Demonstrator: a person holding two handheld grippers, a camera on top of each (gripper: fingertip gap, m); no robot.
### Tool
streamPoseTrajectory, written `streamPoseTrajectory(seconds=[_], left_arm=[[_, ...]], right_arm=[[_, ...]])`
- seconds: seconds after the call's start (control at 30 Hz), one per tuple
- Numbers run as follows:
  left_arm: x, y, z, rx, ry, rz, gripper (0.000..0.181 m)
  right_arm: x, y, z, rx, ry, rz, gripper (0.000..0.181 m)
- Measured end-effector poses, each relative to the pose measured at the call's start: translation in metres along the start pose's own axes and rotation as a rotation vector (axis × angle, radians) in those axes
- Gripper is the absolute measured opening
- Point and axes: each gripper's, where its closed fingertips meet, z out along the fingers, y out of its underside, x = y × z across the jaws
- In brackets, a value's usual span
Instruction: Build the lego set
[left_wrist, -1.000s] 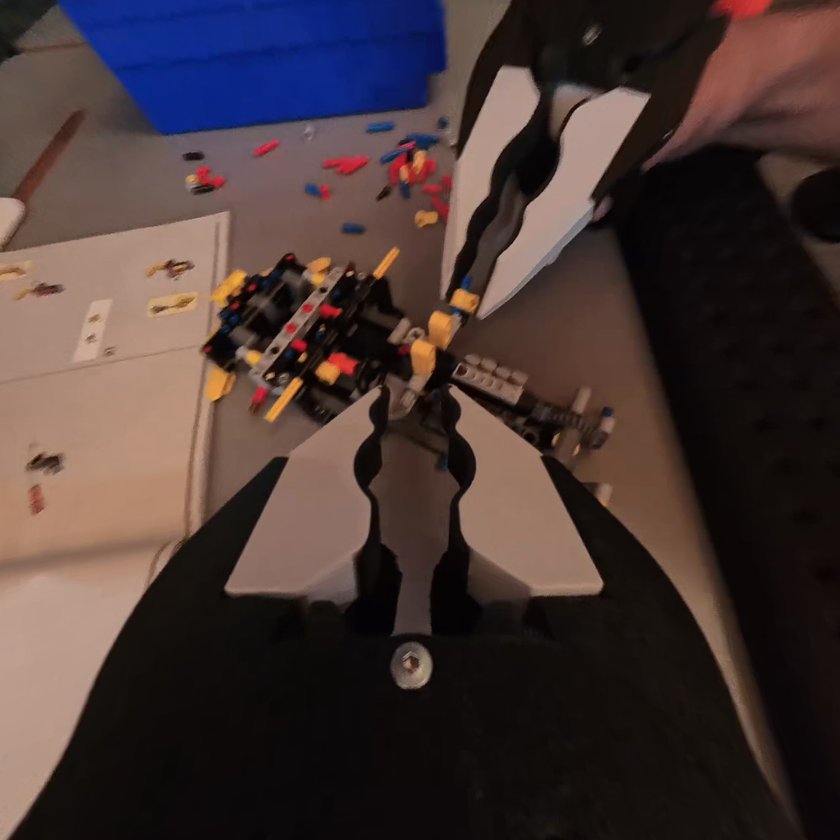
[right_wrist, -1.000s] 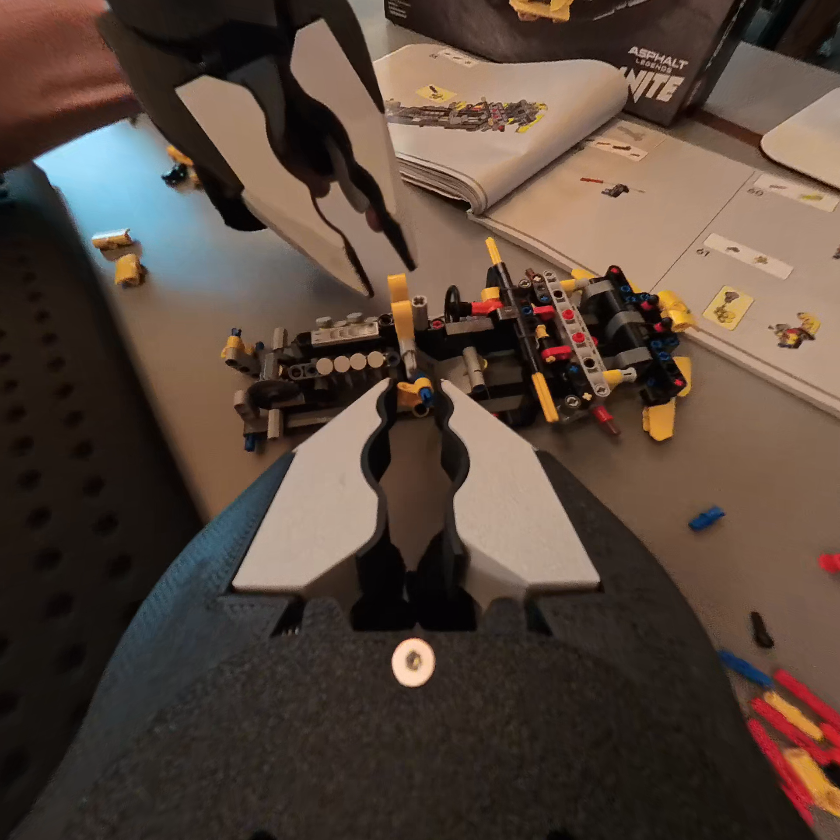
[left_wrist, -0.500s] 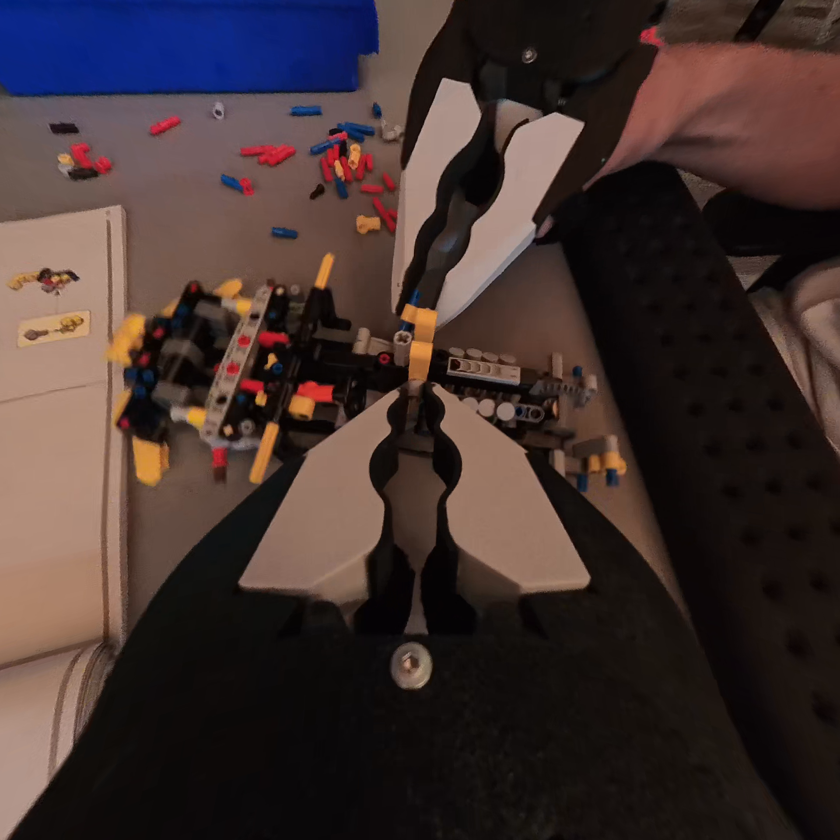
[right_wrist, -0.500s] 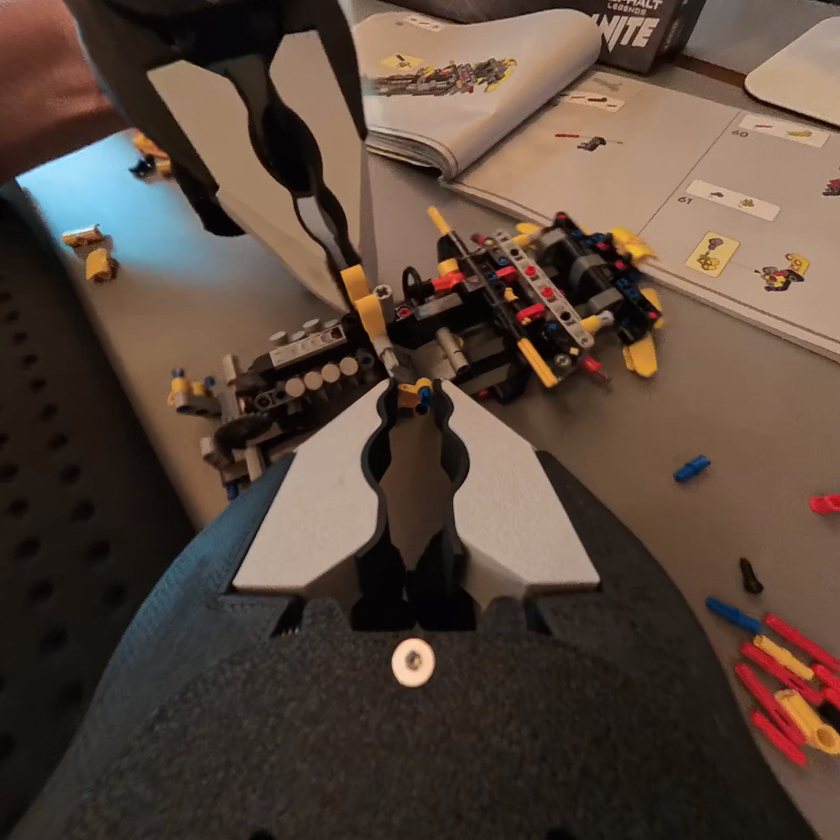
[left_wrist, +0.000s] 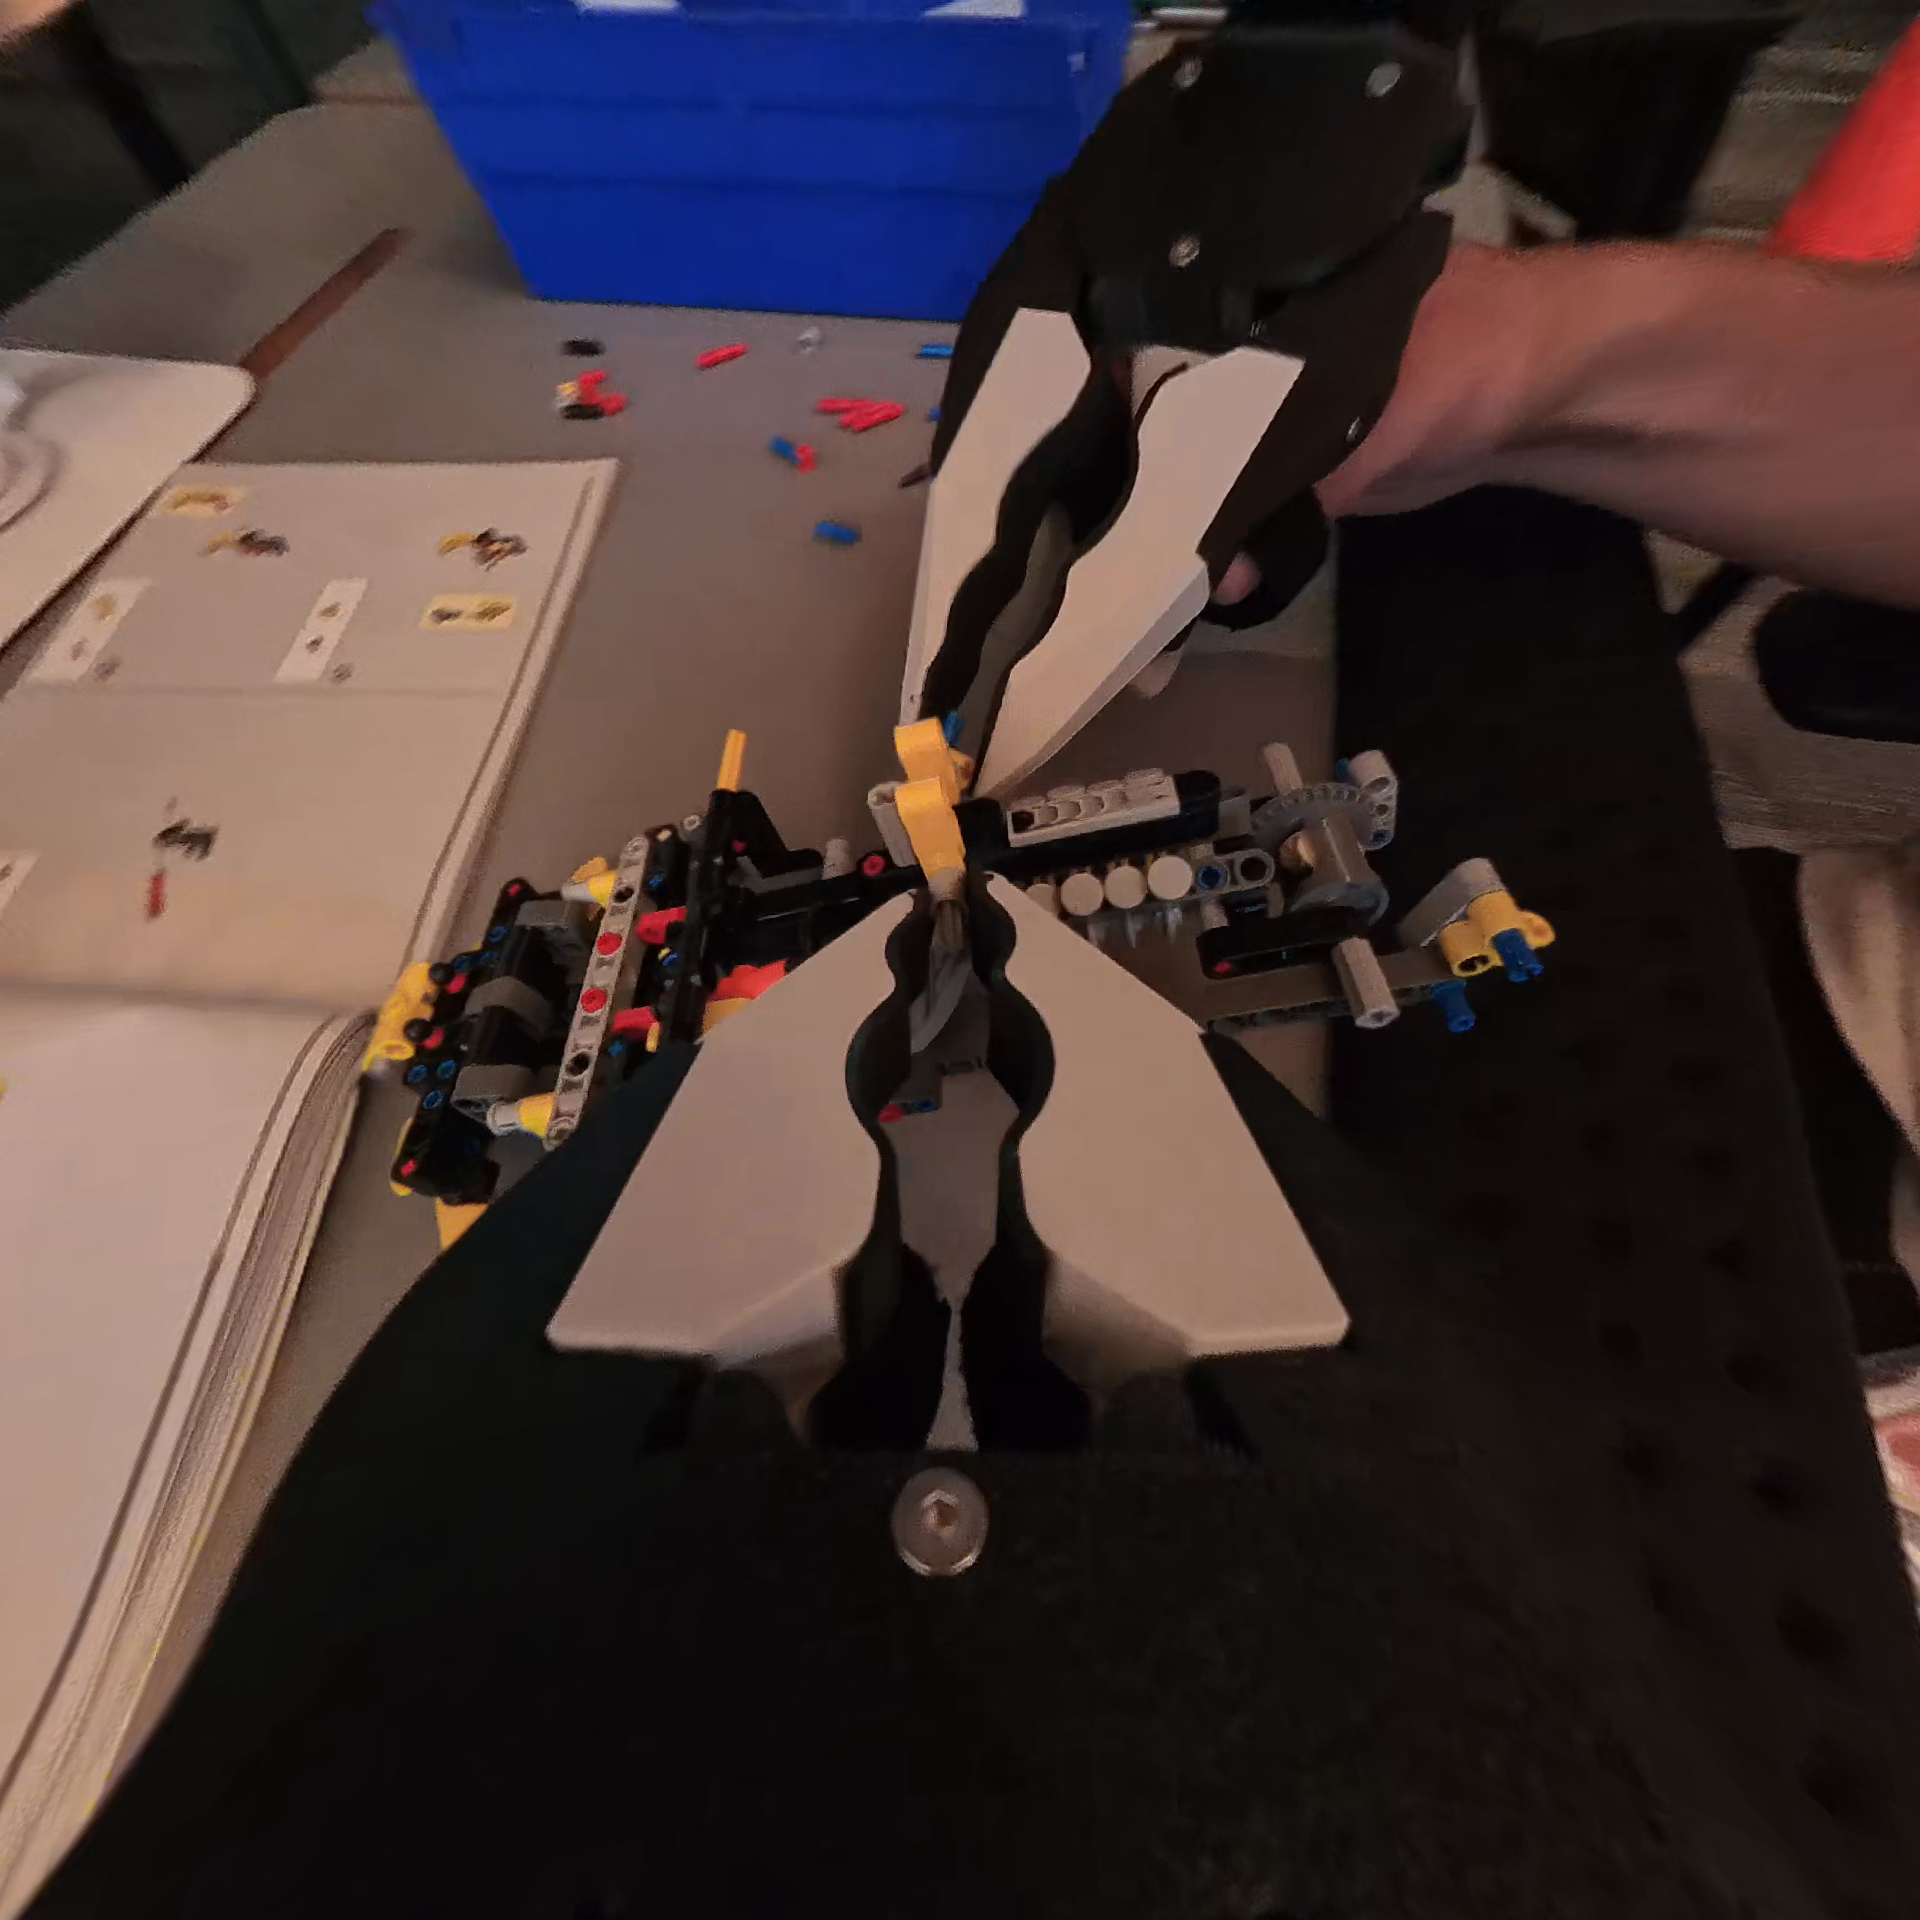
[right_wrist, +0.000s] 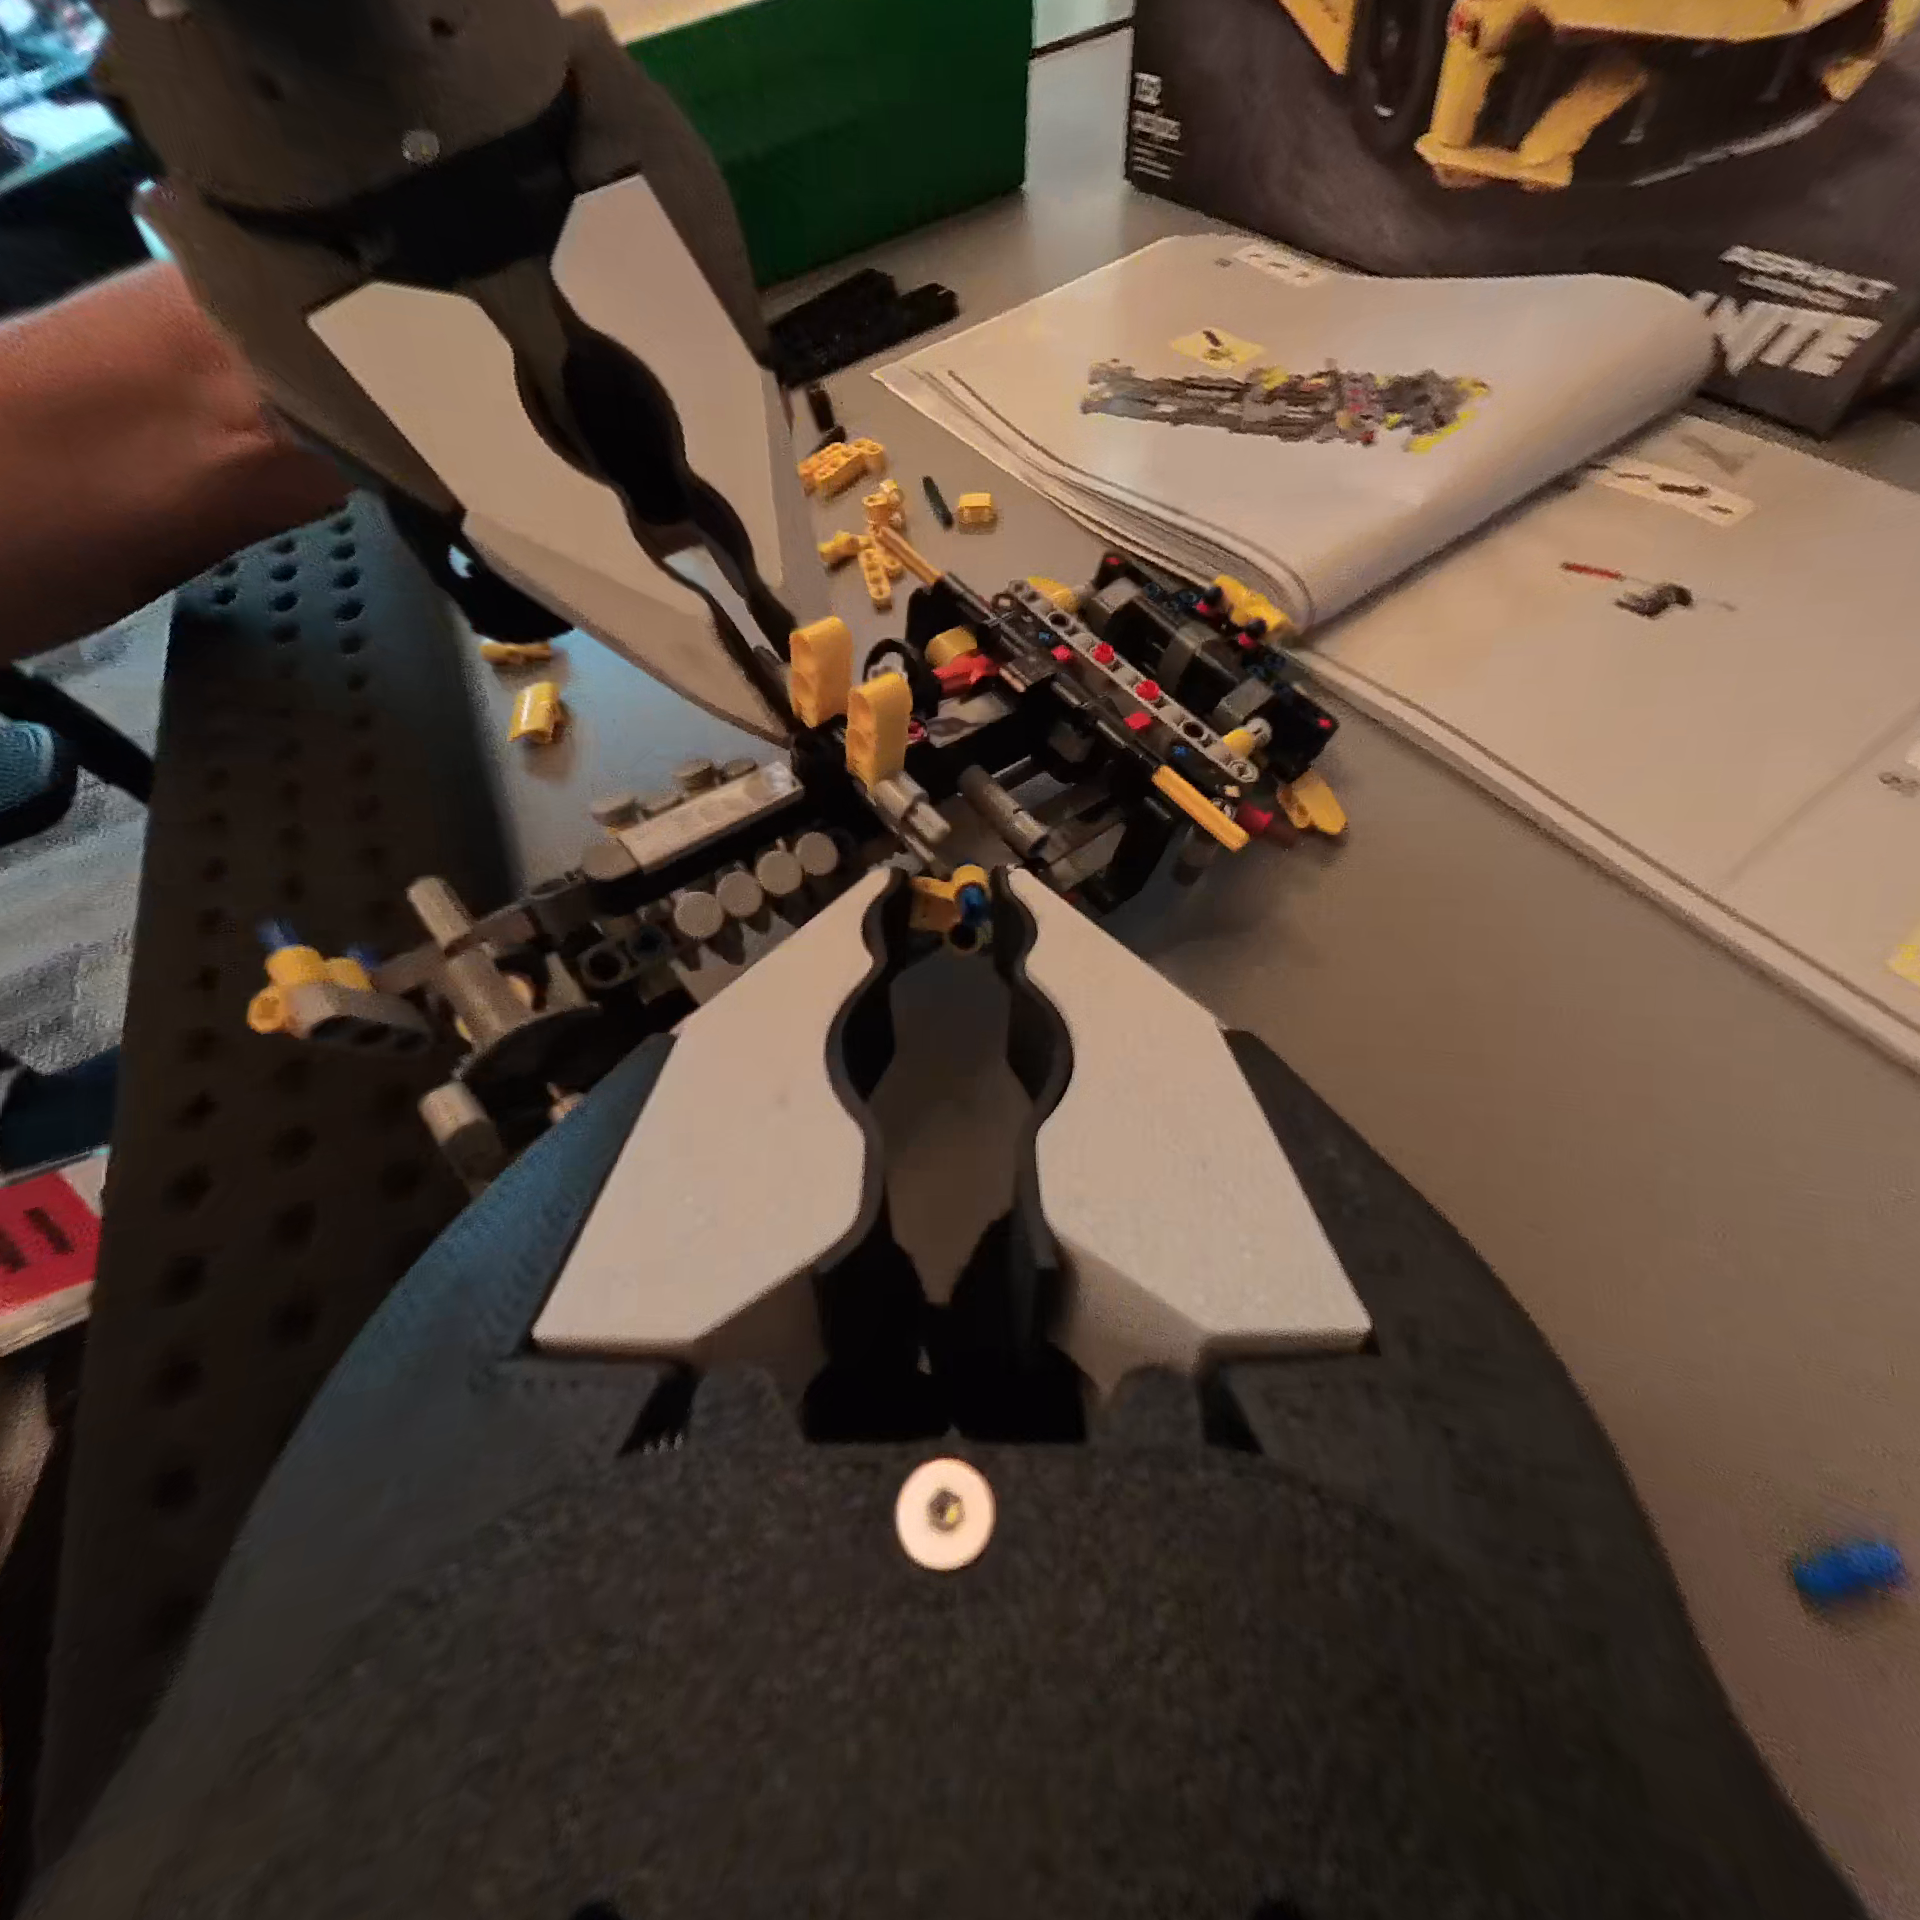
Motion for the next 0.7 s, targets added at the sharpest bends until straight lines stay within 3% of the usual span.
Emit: streamPoseTrajectory(seconds=[0.23,0.33,0.53,0.63,0.7], left_arm=[[-0.018,0.027,-0.008,-0.037,-0.228,-0.051,0.008],[-0.018,0.036,0.000,-0.081,-0.290,-0.034,0.008],[-0.016,0.037,0.007,-0.073,-0.372,-0.002,0.008],[-0.013,0.024,-0.012,-0.042,-0.487,0.049,0.019],[0.007,0.005,-0.024,0.030,-0.465,0.021,0.021]], right_arm=[[0.006,-0.004,0.029,-0.077,-0.226,-0.107,0.015],[0.015,0.003,0.014,-0.139,-0.313,-0.111,0.015],[-0.022,0.046,-0.035,-0.202,-0.551,-0.137,0.015],[-0.038,0.061,-0.039,-0.222,-0.595,-0.127,0.015],[-0.045,0.066,-0.036,-0.234,-0.612,-0.103,0.015]])
